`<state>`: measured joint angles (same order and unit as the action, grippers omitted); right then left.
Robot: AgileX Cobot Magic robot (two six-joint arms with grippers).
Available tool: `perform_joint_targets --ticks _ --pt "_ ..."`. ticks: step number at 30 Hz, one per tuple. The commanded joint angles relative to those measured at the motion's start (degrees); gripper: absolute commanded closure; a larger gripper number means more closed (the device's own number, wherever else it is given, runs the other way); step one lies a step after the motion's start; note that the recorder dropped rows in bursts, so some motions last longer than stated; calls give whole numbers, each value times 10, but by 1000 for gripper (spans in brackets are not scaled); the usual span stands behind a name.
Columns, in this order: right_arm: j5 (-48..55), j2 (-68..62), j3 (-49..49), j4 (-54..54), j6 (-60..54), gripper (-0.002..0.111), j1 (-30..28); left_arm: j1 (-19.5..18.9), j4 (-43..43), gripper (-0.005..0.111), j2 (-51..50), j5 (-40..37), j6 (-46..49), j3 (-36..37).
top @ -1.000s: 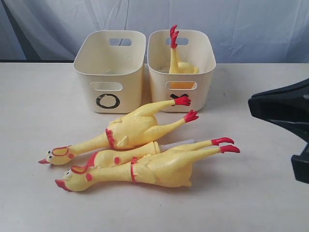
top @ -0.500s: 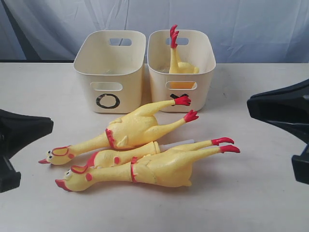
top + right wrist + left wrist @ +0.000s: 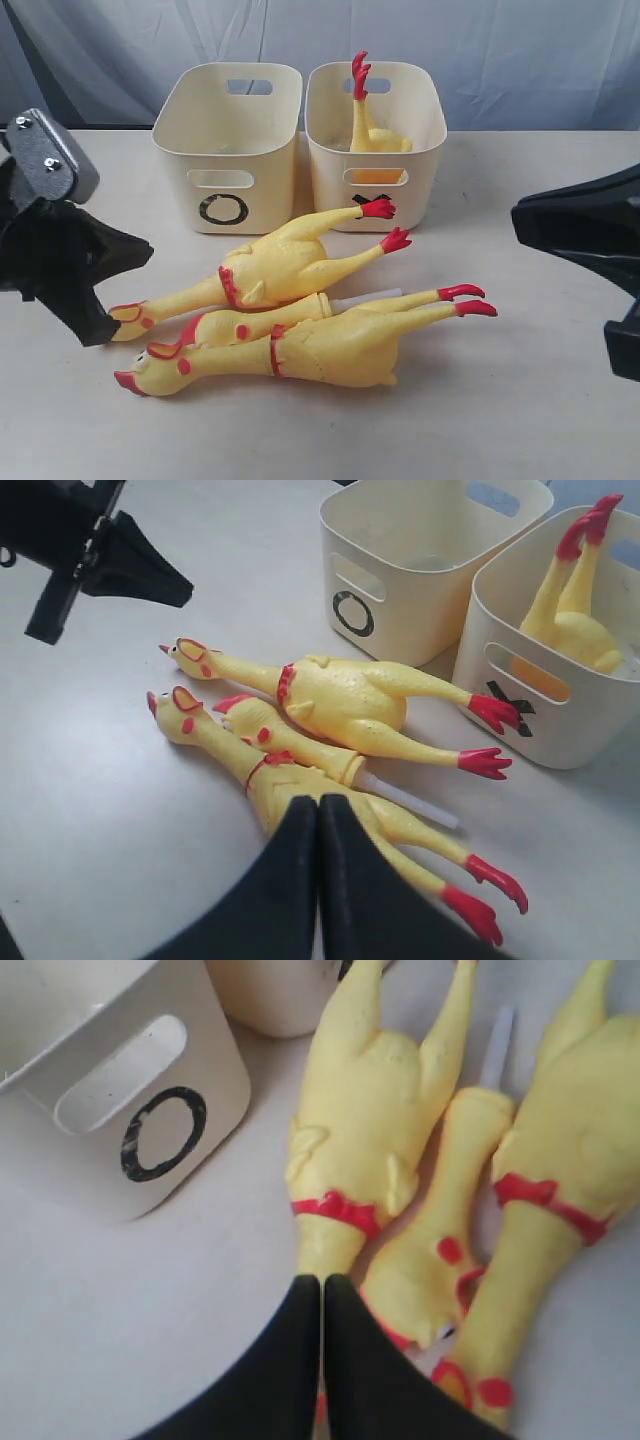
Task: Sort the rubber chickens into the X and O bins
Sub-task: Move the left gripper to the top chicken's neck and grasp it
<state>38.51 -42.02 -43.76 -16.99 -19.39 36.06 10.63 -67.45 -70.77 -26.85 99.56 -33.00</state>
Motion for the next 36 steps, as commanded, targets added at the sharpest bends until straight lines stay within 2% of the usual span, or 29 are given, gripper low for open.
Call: perform_joint_targets --ticks 1,5,8,11,17,36 --pt "3 4 2 -10 1 109 1 34 57 93 -53 81 13 -25" --pt "5 4 2 -24 1 109 1 59 57 70 -109 110 47 -49" --pt "4 4 2 -26 0 109 1 74 54 58 -147 142 60 -61" --pt "4 4 2 -26 0 109 1 84 55 51 -179 167 60 -68" --pt "5 4 2 -26 0 109 1 85 56 49 -233 170 59 -82" --pt "8 4 2 -26 0 109 1 85 105 49 -300 193 60 -82"
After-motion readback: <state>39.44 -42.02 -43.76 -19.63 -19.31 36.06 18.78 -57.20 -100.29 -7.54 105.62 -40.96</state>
